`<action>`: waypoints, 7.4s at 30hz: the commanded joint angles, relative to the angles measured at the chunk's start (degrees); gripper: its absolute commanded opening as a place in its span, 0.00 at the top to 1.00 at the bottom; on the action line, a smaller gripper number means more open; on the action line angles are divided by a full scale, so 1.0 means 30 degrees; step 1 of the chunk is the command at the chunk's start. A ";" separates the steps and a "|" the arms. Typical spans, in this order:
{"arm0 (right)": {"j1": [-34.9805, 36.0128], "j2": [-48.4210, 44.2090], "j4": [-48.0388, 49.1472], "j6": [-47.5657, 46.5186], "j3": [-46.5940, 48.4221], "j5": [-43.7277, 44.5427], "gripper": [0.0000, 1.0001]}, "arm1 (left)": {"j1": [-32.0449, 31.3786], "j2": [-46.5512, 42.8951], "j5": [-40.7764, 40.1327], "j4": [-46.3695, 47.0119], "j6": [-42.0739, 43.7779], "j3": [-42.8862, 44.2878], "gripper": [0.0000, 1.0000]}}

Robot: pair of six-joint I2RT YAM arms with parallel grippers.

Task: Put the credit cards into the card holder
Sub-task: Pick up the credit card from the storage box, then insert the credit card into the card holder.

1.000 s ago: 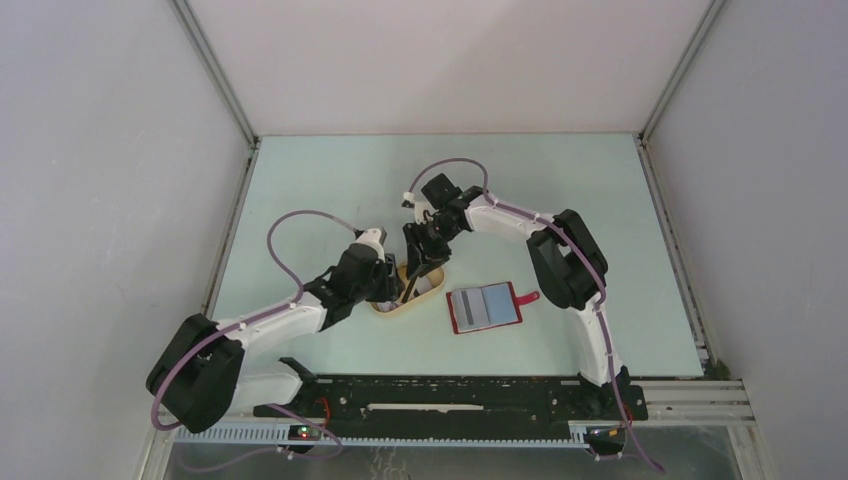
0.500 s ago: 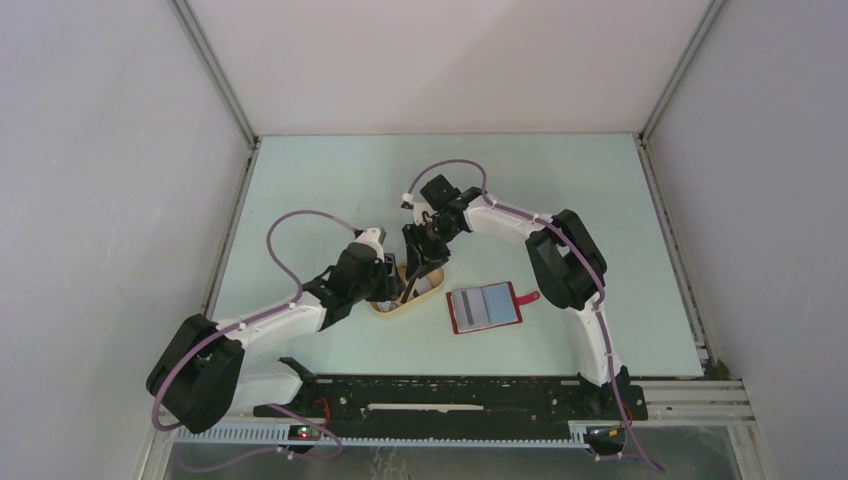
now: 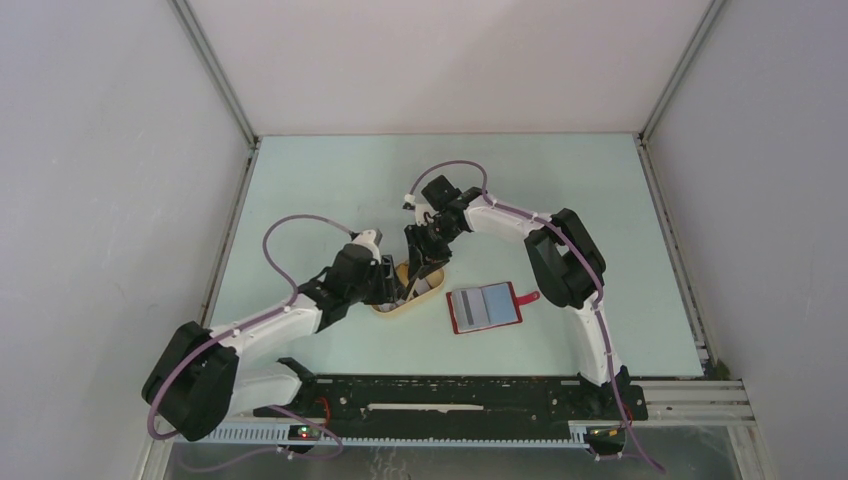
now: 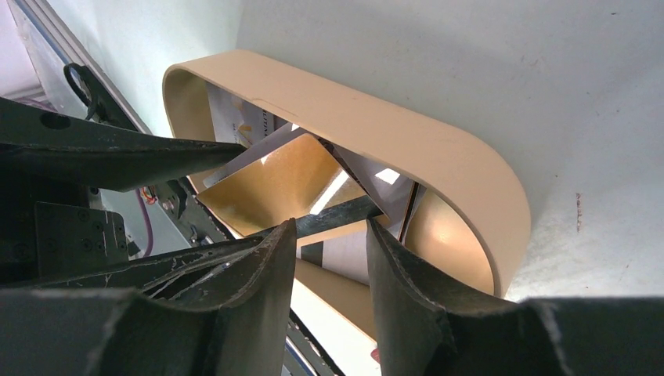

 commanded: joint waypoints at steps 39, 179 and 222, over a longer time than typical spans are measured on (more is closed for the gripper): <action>0.0242 0.0954 -0.0364 -0.0462 0.0244 0.0786 0.53 | 0.0582 -0.2523 0.0622 0.0003 -0.0859 -0.0461 0.59; -0.8807 -1.7725 0.6969 -0.3301 -1.2400 -1.2265 1.00 | -0.4676 -0.1534 0.0415 1.8054 -0.2134 -0.2086 0.35; -1.1519 -0.9054 0.1574 -0.7041 -1.3793 -0.7514 1.00 | -0.6523 0.8522 0.3233 0.9264 -0.0956 0.3445 0.86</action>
